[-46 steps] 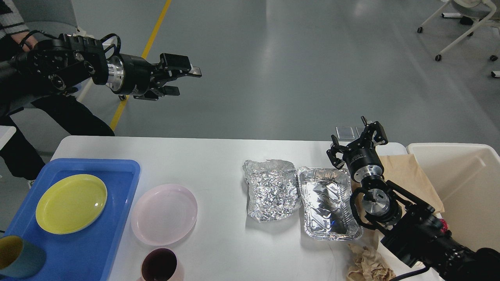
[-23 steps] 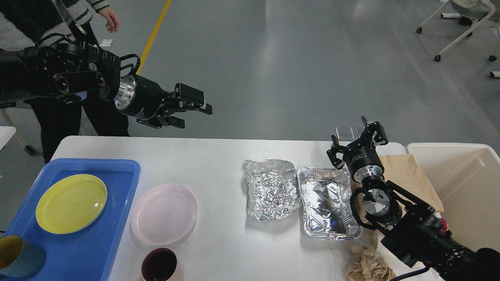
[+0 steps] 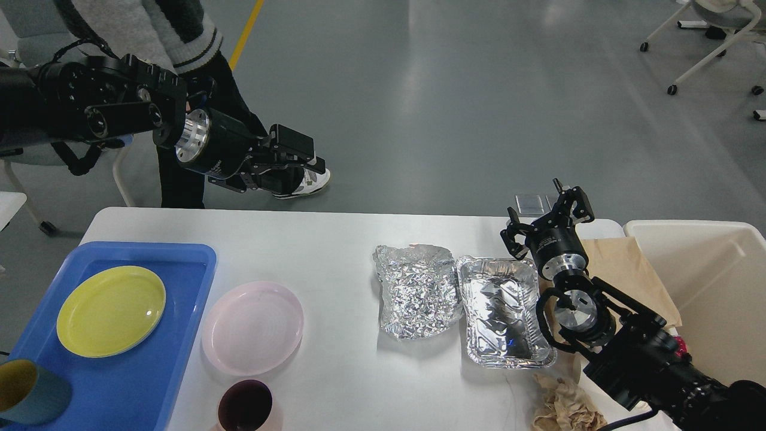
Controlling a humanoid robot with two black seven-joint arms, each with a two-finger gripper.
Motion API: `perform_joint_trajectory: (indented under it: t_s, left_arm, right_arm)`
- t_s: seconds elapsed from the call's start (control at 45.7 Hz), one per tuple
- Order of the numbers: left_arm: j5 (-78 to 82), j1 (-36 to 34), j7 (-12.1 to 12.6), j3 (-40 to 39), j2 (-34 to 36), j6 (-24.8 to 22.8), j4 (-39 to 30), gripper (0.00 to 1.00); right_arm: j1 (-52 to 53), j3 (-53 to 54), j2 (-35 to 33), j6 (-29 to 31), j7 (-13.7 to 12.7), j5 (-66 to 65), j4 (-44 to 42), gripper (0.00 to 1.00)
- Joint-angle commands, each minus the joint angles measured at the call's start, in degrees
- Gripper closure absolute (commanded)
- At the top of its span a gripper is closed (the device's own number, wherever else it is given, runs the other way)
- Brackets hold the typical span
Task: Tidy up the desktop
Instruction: 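Raise the left arm and swing the left gripper toward the blue tray, then lower the left gripper toward the pink mug beside the tray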
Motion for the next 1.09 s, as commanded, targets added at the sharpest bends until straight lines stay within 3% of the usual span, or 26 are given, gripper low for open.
perform_joint_trajectory:
  t_s: [0.0,0.372,0.525,0.7,0.809,0.963,1.072]
  left_arm:
    - [0.0,0.19,0.05,0.0,-0.06,0.01,-0.01,0.04]
    - [0.0,1.07,0.05,0.0,-0.32,0.01,-0.01,0.04]
    - [0.18,0.89,-0.13,-0.09,-0.85,-3.95,-4.84,0.04]
    - [0.18,1.24,-0.22,-0.18,-1.46,-4.83,-6.34,0.04]
    - [0.44,2.91,0.05,0.17,-3.4,-8.42,-8.97,0.04]
    - [1.67,3.35,0.13,4.39,-4.37,-17.74,-10.47,0.04]
    - [6.32,4.32,0.22,9.13,-5.07,-17.05,-12.49,0.04]
  right_arm:
    - [0.0,0.0,0.02,0.02,0.0,0.02,0.0,0.0]
    - [0.0,0.0,0.02,0.02,0.0,0.02,0.09,0.0]
    - [0.0,0.0,0.02,0.02,0.0,0.02,0.09,0.0]
    - [0.0,0.0,0.02,-0.07,0.0,0.02,0.09,0.0]
    - [0.0,0.0,0.02,0.02,0.0,0.02,0.09,0.0]
    - [0.0,0.0,0.02,0.02,0.0,0.02,0.18,0.0]
    - [0.0,0.0,0.02,0.02,0.0,0.02,0.18,0.0]
